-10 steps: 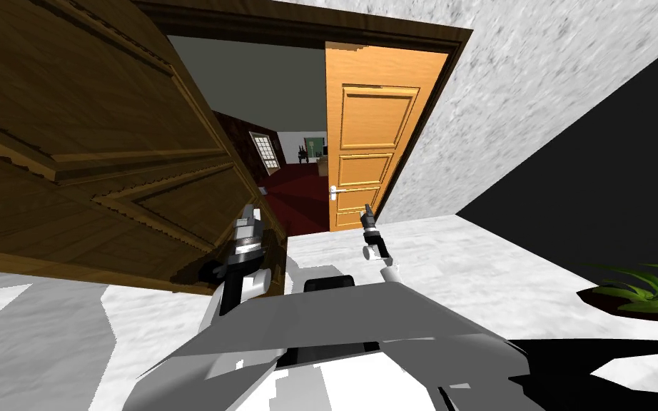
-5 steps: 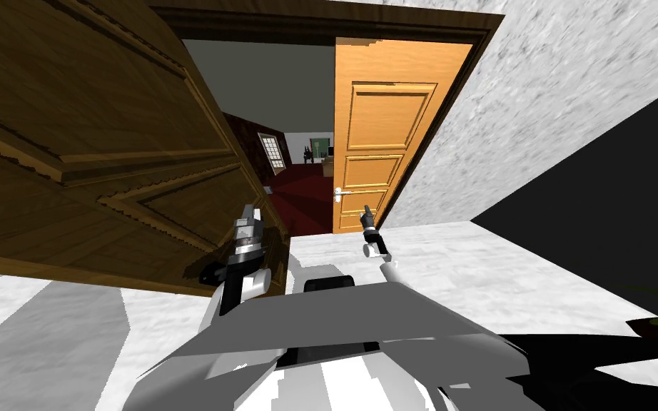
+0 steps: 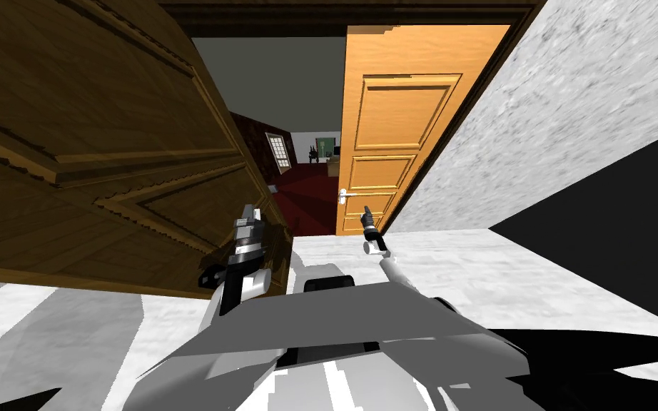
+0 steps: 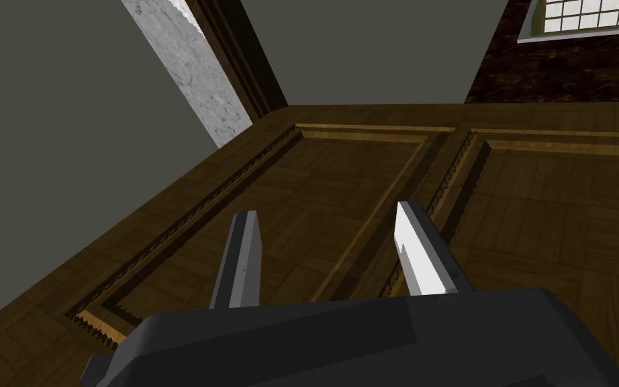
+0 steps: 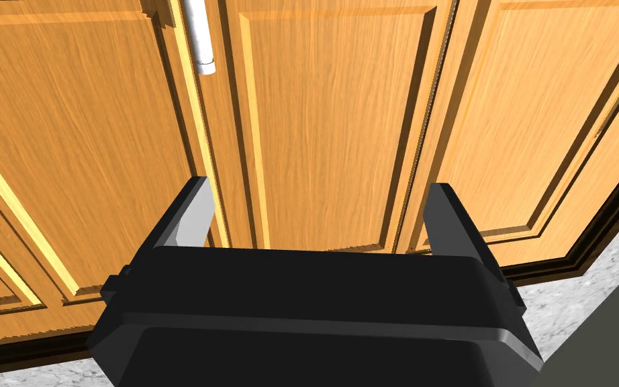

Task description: Pull the door open

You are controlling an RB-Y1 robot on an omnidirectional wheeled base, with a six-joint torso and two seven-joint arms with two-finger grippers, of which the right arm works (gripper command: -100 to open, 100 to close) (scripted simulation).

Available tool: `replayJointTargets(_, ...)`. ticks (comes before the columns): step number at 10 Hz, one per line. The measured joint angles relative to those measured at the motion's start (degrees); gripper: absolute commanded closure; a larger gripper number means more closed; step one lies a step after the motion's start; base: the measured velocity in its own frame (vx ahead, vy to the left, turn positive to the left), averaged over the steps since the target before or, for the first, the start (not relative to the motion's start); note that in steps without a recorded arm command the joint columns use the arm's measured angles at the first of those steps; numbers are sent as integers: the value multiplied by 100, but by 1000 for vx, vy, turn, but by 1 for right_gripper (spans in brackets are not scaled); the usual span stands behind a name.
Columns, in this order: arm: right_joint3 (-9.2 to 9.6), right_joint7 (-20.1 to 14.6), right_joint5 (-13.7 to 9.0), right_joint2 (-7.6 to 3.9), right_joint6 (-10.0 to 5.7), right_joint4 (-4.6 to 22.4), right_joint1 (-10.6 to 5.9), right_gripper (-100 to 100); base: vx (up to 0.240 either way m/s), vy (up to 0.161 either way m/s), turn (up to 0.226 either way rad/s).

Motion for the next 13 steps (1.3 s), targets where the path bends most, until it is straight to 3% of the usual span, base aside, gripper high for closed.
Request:
replayJointTargets(3,-9,70,-167,-47,49,408,-236,-100,82,-7,106)
replayJointTargets(7,4,109,-476,-225,94,1082,-585,-100,101,-10,109)
replayJointTargets(13,-34,265,-899,-384,266,1899,-1082,-100,87,-19,94)
